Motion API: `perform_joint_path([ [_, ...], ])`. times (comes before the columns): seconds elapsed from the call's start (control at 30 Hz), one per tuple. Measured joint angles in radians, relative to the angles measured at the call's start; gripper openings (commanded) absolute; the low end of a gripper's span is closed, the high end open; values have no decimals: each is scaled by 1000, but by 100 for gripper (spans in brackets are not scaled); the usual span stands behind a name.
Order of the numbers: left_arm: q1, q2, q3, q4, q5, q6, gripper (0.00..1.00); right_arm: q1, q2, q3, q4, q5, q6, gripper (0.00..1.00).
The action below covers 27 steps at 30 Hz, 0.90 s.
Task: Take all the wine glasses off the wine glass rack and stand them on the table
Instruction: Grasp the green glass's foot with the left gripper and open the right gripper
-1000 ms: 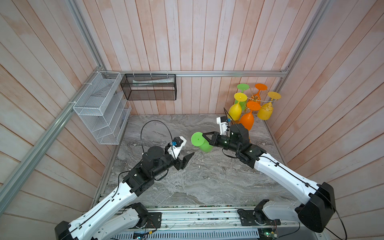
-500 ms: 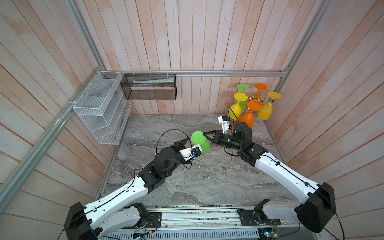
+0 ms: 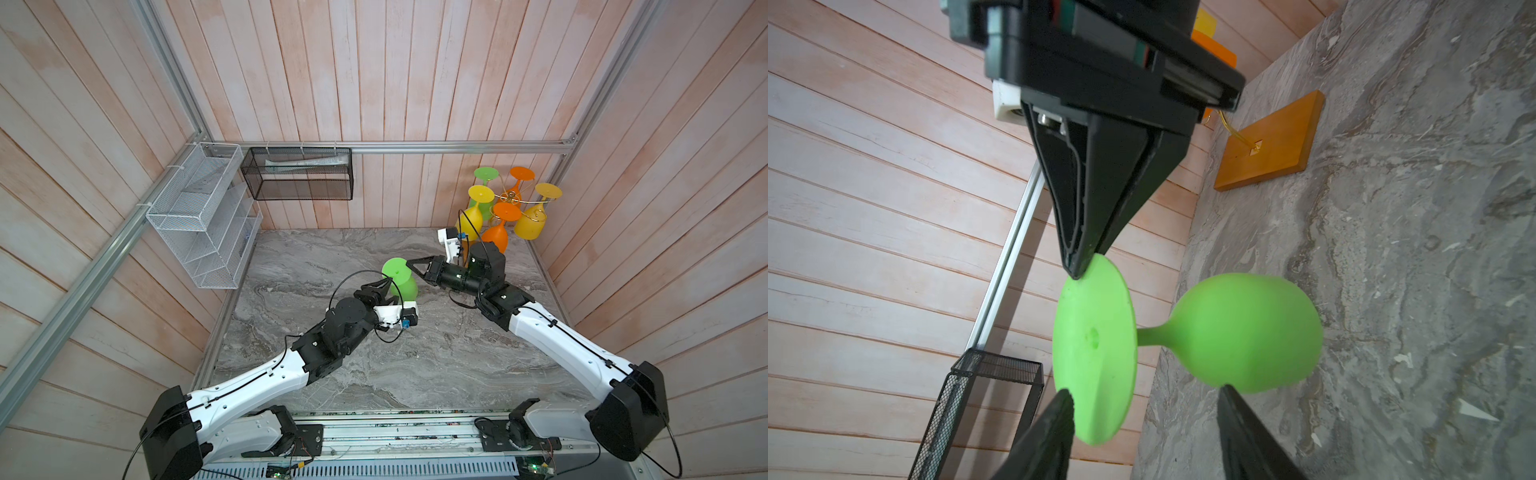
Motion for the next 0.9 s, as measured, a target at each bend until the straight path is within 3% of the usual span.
perform_joint_path([
  [0.2,0,91,0,121,-71,97,43,-1,1,-2,2,-4,0,0],
  [0.43,-1,170,-2,290,-131,208,14,-4,27,-2,8,-5,0,0],
  [0.6,-3,200,-6,360,-148,268,2,-17,38,-2,22,-4,10,0],
  [0.87,-6,206,-10,399,-159,292,0,-21,39,5,28,-6,10,1],
  [0.9,-6,206,-10,400,-159,288,0,-21,39,7,27,-5,6,15],
])
